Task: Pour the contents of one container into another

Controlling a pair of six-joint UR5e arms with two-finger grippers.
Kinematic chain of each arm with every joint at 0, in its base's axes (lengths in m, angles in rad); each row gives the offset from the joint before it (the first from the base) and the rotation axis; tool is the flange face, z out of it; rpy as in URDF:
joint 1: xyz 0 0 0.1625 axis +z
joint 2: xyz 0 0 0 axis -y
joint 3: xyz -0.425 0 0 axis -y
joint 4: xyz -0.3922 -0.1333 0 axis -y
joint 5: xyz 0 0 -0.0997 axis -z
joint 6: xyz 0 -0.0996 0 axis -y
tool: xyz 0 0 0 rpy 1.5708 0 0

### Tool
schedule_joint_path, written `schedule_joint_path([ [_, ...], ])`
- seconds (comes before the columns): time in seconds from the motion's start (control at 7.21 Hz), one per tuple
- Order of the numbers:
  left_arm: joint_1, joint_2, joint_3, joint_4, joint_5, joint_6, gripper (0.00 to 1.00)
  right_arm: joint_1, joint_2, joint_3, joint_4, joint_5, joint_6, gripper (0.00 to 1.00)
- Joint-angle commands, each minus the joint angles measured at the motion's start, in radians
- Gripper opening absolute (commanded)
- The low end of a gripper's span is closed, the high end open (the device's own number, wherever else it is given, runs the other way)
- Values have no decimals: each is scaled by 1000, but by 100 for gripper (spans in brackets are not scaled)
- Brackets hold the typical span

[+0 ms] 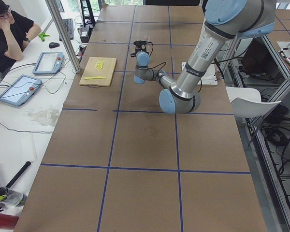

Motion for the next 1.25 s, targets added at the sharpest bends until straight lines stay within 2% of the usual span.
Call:
schedule_joint_path([
  [0.0, 0, -2, 2, 0, -1, 0, 0, 0, 1, 45, 1, 8, 48, 100],
  [0.28, 2, -2, 2, 0, -1, 2, 0, -43, -25, 177, -4, 5, 247, 100],
  [0.55, 2, -2, 2, 0, 1, 2, 0, -205, -25, 315, 3, -39, 555, 100],
  [0.69, 0, -1, 2, 0, 1, 2, 0, -321, -26, 354, 77, -144, 748, 100],
  [0.83, 0, -1, 2, 0, 2, 3, 0, -444, -37, 354, 189, -268, 918, 100],
  [1.11, 0, 1, 2, 0, 2, 3, 0, -680, -45, 356, 291, -567, 1161, 100],
])
